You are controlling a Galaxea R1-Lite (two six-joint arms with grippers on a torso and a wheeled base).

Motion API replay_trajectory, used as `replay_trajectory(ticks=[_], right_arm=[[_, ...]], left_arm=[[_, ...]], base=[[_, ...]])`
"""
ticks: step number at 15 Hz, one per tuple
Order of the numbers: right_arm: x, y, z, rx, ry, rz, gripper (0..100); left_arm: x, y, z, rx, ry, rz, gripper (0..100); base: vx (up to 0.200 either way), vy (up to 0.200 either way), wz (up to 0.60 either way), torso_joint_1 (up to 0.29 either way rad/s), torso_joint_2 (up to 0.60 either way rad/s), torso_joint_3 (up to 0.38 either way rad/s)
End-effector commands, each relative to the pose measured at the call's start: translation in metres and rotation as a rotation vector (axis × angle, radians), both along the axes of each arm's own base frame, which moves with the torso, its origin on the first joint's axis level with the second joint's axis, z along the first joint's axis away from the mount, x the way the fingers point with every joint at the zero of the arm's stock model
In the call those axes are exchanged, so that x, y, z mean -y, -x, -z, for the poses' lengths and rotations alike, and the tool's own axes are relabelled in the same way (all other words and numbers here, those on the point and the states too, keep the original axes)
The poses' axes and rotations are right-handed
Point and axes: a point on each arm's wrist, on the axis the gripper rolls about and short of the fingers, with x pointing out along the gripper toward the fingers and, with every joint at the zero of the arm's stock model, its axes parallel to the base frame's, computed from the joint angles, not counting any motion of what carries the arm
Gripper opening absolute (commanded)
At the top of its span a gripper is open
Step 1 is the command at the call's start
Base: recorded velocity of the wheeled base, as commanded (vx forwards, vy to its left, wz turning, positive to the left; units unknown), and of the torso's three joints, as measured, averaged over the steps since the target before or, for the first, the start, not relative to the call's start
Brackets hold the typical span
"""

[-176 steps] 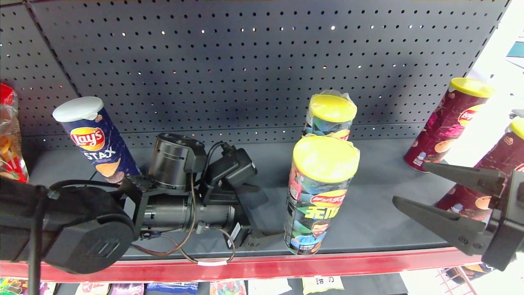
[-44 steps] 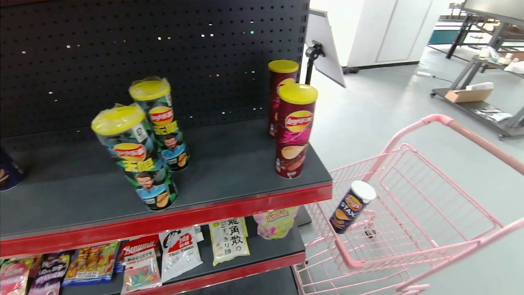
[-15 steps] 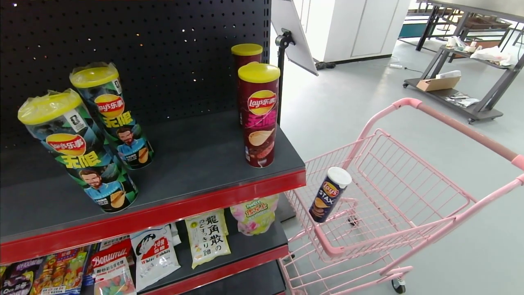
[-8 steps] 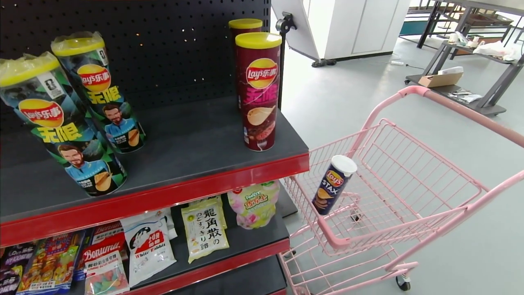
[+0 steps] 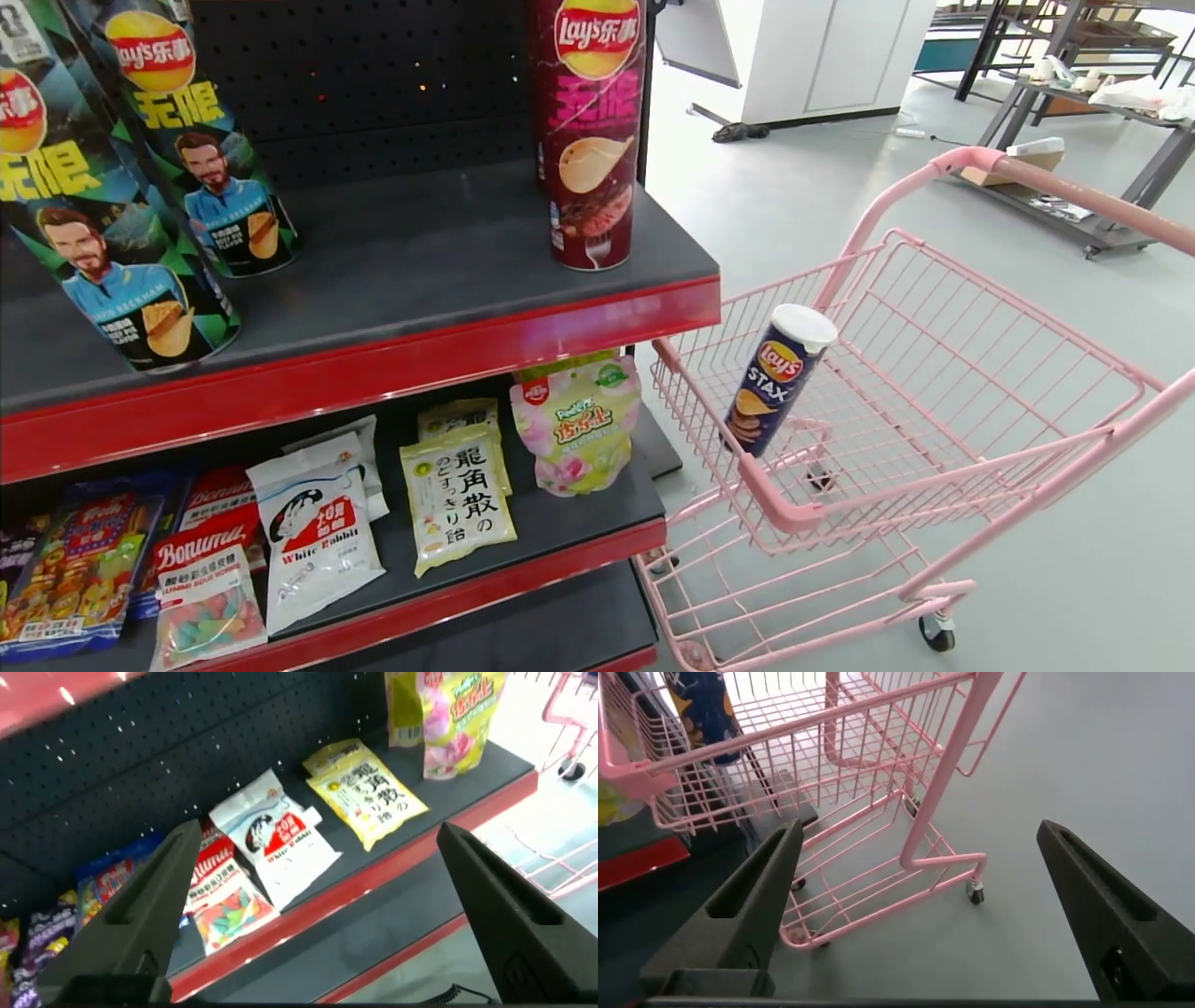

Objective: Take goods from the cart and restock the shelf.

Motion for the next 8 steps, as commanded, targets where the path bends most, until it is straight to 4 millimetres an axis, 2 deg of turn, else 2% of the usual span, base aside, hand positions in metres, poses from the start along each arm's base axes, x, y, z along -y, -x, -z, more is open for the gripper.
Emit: replay_trajectory(ticks=[1, 3, 6, 7, 8], right_arm=[[0.000, 0.000, 0.000, -0.002, 0.001, -0.003, 100], [0.000, 0.000, 0.000, -0.003, 0.003, -0.008, 100], [0.000, 0.000, 0.000, -0.004, 0.005, -0.019, 100], [-0.001, 0.000, -0.014, 0.028, -0.012, -0.072, 100], [-0.001, -0.002, -0.041, 0.053, -0.032, -0.135, 100]], left_arm=[[0.000, 0.000, 0.000, -0.002, 0.000, 0.000, 100], [0.000, 0.000, 0.000, -0.002, 0.000, 0.000, 100], [0.000, 0.000, 0.000, -0.002, 0.000, 0.000, 100], [0.000, 0.000, 0.000, -0.001, 0.001, 0.000, 100], [0.000, 0.000, 0.000, -0.001, 0.001, -0.001, 100]], base=[[0.000, 0.000, 0.00, -0.110, 0.50, 0.388], [0.000, 0.000, 0.00, -0.112, 0.48, 0.371], [0.000, 0.000, 0.00, -0.030, 0.16, 0.141], [0.000, 0.000, 0.00, 0.000, 0.00, 0.000], [0.000, 0.000, 0.00, 0.000, 0.00, 0.000]])
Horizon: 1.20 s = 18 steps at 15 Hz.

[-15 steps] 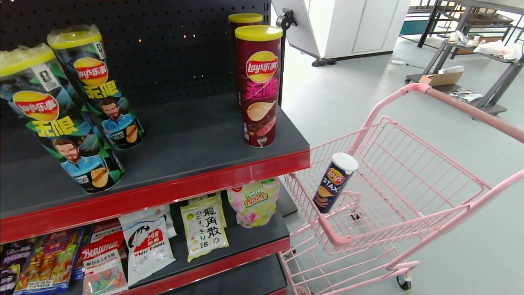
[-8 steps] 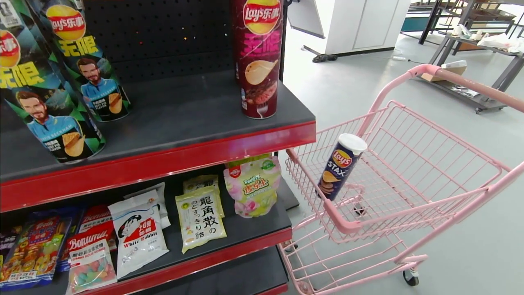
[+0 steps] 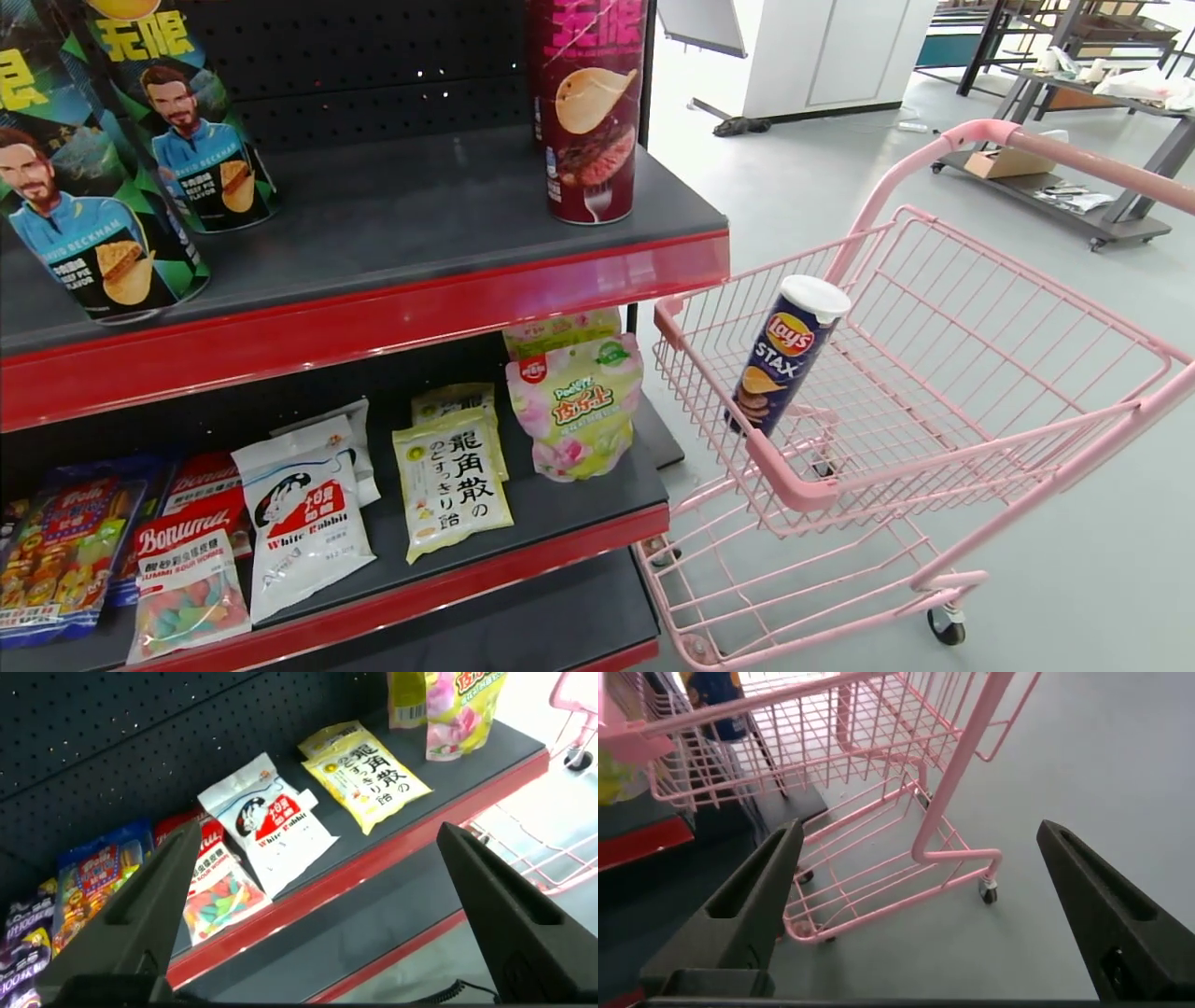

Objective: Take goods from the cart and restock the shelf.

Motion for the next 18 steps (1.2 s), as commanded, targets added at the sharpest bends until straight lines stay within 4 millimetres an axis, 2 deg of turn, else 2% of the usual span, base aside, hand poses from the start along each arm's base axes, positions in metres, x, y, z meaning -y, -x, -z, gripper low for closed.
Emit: replay_trajectory(ticks=[1, 2, 3, 4, 5, 6, 10, 12, 13, 18], right_arm=[[-0.010, -0.030, -0.090, -0.022, -0.067, -0.211, 100], [-0.022, -0.060, -0.120, -0.080, -0.115, -0.236, 100], [-0.033, -0.084, -0.134, -0.110, -0.138, -0.253, 100], [-0.050, -0.122, -0.147, -0.109, -0.167, -0.292, 100], [-0.072, -0.171, -0.147, -0.084, -0.189, -0.369, 100], [-0.084, -0.197, -0.139, -0.106, -0.184, -0.416, 100], [-0.114, -0.274, -0.113, -0.240, -0.172, -0.467, 100], [-0.118, -0.302, -0.100, -0.271, -0.174, -0.460, 100], [-0.119, -0.308, -0.099, -0.257, -0.179, -0.455, 100], [-0.108, -0.304, -0.088, -0.288, -0.168, -0.375, 100]], left_arm=[[0.000, 0.000, 0.000, -0.003, 0.000, -0.001, 100], [0.000, -0.001, 0.002, -0.008, 0.003, -0.001, 100], [0.000, -0.001, 0.001, -0.010, 0.007, -0.003, 100], [0.000, -0.001, 0.001, -0.008, 0.017, -0.004, 100], [0.000, -0.001, 0.000, -0.012, 0.064, -0.009, 100], [0.000, -0.001, -0.001, -0.017, 0.100, -0.012, 100], [0.000, 0.000, -0.001, -0.018, 0.178, -0.009, 100], [0.000, 0.000, -0.002, -0.017, 0.182, -0.009, 100], [0.000, 0.000, -0.002, -0.017, 0.182, -0.009, 100], [0.000, -0.001, 0.001, -0.030, 0.182, -0.006, 100]], base=[[0.000, 0.000, 0.00, 0.000, 0.00, 0.000], [0.000, 0.000, 0.00, 0.000, 0.00, 0.000], [0.000, 0.000, 0.00, 0.000, 0.00, 0.000], [0.000, 0.000, 0.00, 0.000, 0.00, 0.000], [0.000, 0.000, 0.00, 0.000, 0.00, 0.000], [0.000, 0.000, 0.00, 0.000, 0.00, 0.000], [0.000, 0.000, 0.00, 0.000, 0.00, 0.000], [0.000, 0.000, 0.00, 0.000, 0.00, 0.000], [0.000, 0.000, 0.00, 0.000, 0.00, 0.000], [0.000, 0.000, 0.00, 0.000, 0.00, 0.000]])
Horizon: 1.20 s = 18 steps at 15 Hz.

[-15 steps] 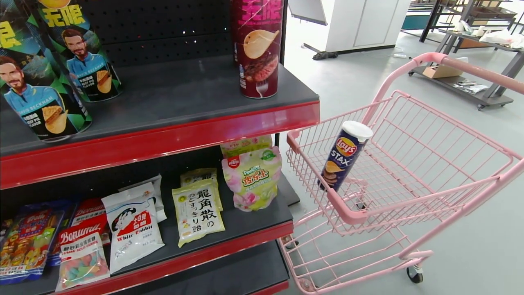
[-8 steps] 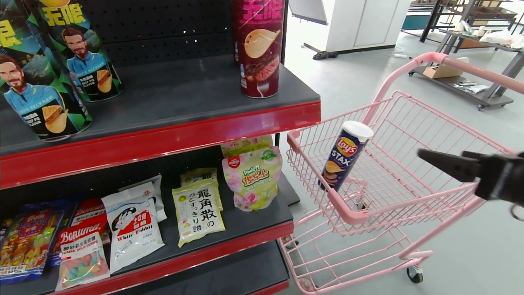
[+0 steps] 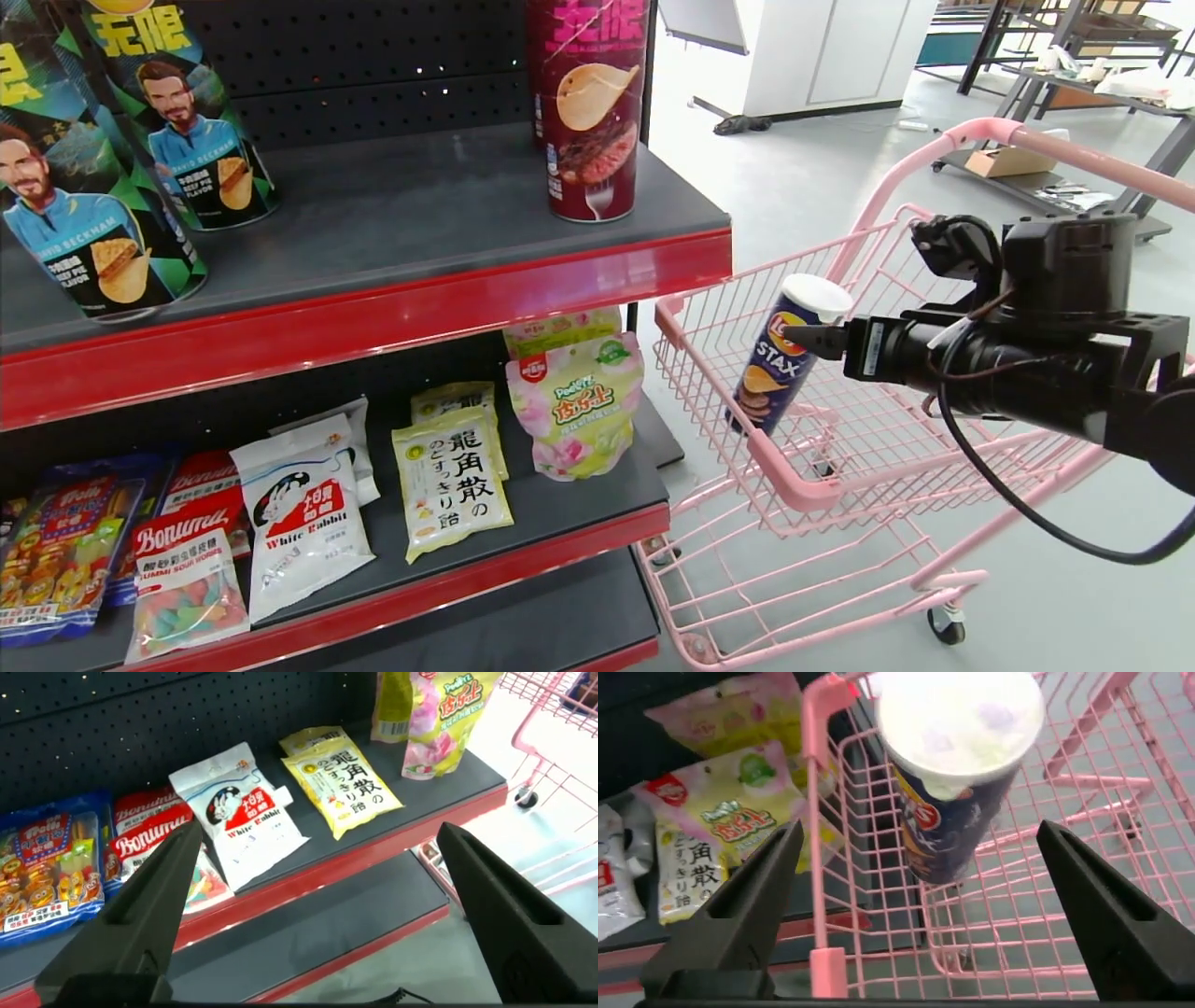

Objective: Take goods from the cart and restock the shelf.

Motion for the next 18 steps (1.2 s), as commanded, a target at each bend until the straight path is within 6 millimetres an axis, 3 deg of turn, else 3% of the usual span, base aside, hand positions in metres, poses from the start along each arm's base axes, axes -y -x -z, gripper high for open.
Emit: replay_trajectory(ticks=[1, 3, 5, 10, 18], right_arm=[[0.004, 0.004, 0.009, -0.031, 0.012, 0.013, 100], [0.003, 0.002, 0.013, -0.015, -0.003, 0.001, 100], [-0.001, -0.007, 0.029, 0.005, -0.027, -0.048, 100], [-0.002, -0.046, 0.061, 0.056, -0.024, -0.047, 100], [-0.001, -0.089, 0.067, 0.115, -0.004, -0.052, 100]], left_arm=[[0.000, -0.001, 0.002, -0.011, -0.001, 0.005, 100], [0.000, -0.001, 0.004, -0.016, -0.001, 0.010, 100], [0.000, -0.001, 0.004, -0.014, -0.001, 0.008, 100], [0.000, 0.000, 0.001, -0.003, 0.000, 0.007, 100], [0.000, -0.001, 0.001, -0.014, -0.001, 0.004, 100]], base=[[0.000, 0.000, 0.00, 0.000, 0.00, 0.000], [0.000, 0.000, 0.00, 0.000, 0.00, 0.000], [0.000, 0.000, 0.00, 0.000, 0.00, 0.000], [0.000, 0.000, 0.00, 0.000, 0.00, 0.000], [0.000, 0.000, 0.00, 0.000, 0.00, 0.000]])
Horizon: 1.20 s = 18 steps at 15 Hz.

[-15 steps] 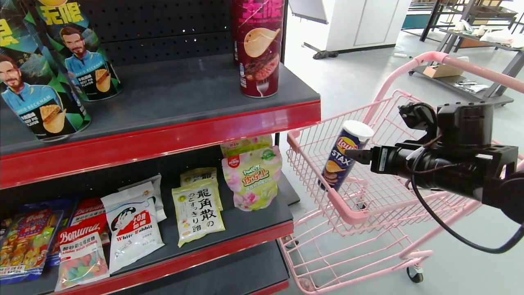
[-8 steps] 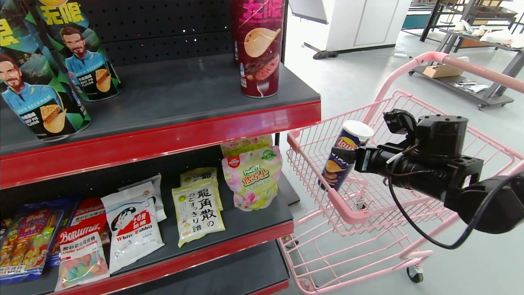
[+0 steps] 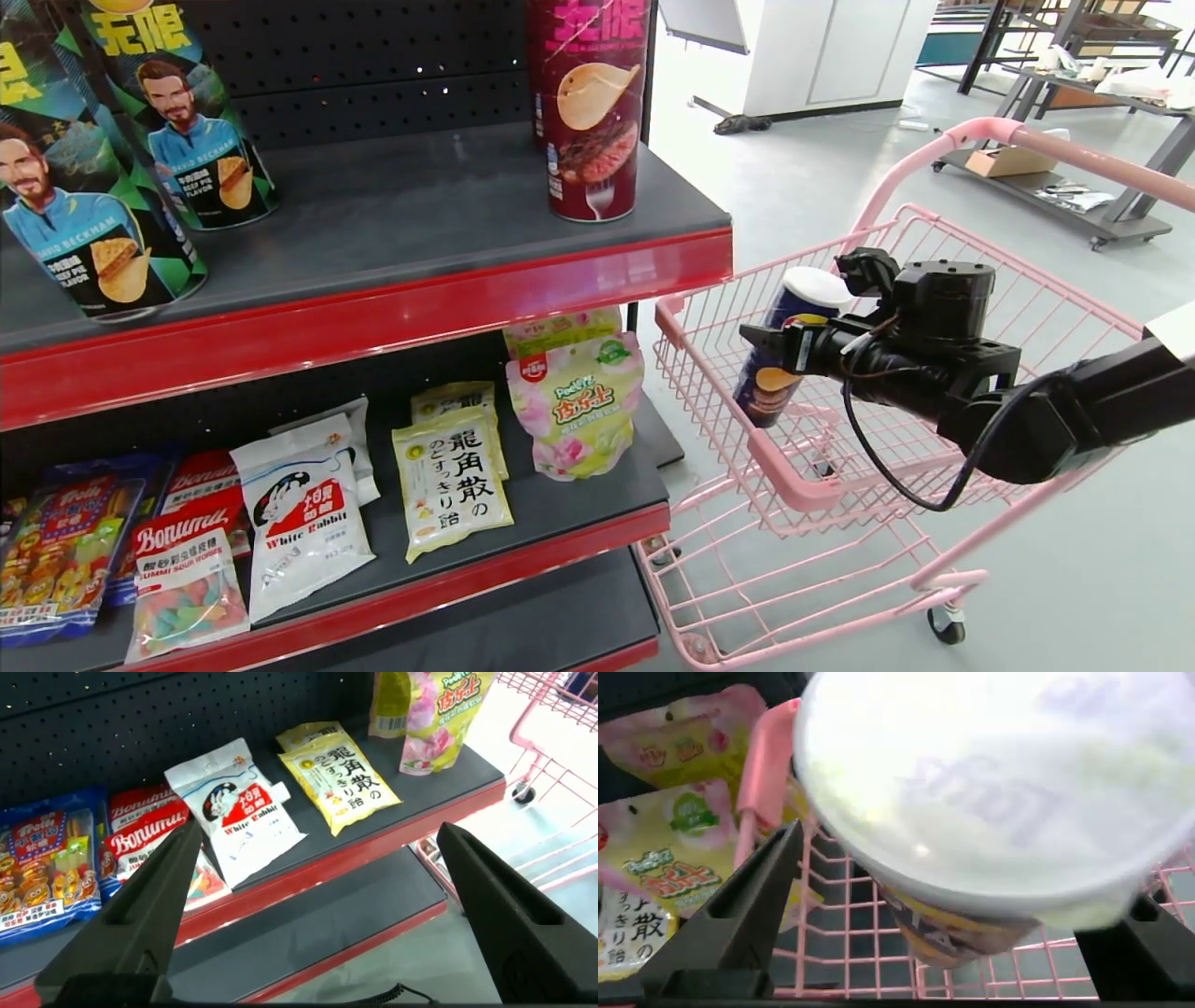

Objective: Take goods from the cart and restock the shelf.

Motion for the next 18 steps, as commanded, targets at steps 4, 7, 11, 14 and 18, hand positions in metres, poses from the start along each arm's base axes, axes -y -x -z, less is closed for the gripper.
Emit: replay_trajectory(ticks=[4, 7, 11, 14, 18], right_arm=[[0.007, -0.015, 0.010, -0.009, 0.016, 0.025, 100], [0.008, -0.019, 0.014, -0.014, 0.018, 0.034, 0], [0.008, -0.018, 0.011, -0.010, 0.022, 0.034, 0], [0.014, 0.005, -0.066, 0.169, 0.045, 0.047, 0], [0.035, 0.108, -0.175, 0.206, 0.036, 0.036, 0]], left_arm=[[0.000, -0.001, 0.001, -0.006, -0.002, 0.000, 100], [0.000, -0.001, 0.002, -0.011, -0.002, 0.000, 100], [0.000, -0.001, 0.002, -0.012, -0.002, 0.000, 100], [0.000, -0.001, 0.000, -0.013, -0.007, -0.001, 100], [0.001, -0.010, -0.028, -0.040, -0.049, -0.006, 100]], base=[[0.000, 0.000, 0.00, 0.000, 0.00, 0.000], [0.000, 0.000, 0.00, 0.000, 0.00, 0.000], [0.000, 0.000, 0.00, 0.000, 0.00, 0.000], [0.000, 0.000, 0.00, 0.000, 0.00, 0.000], [0.000, 0.000, 0.00, 0.000, 0.00, 0.000]])
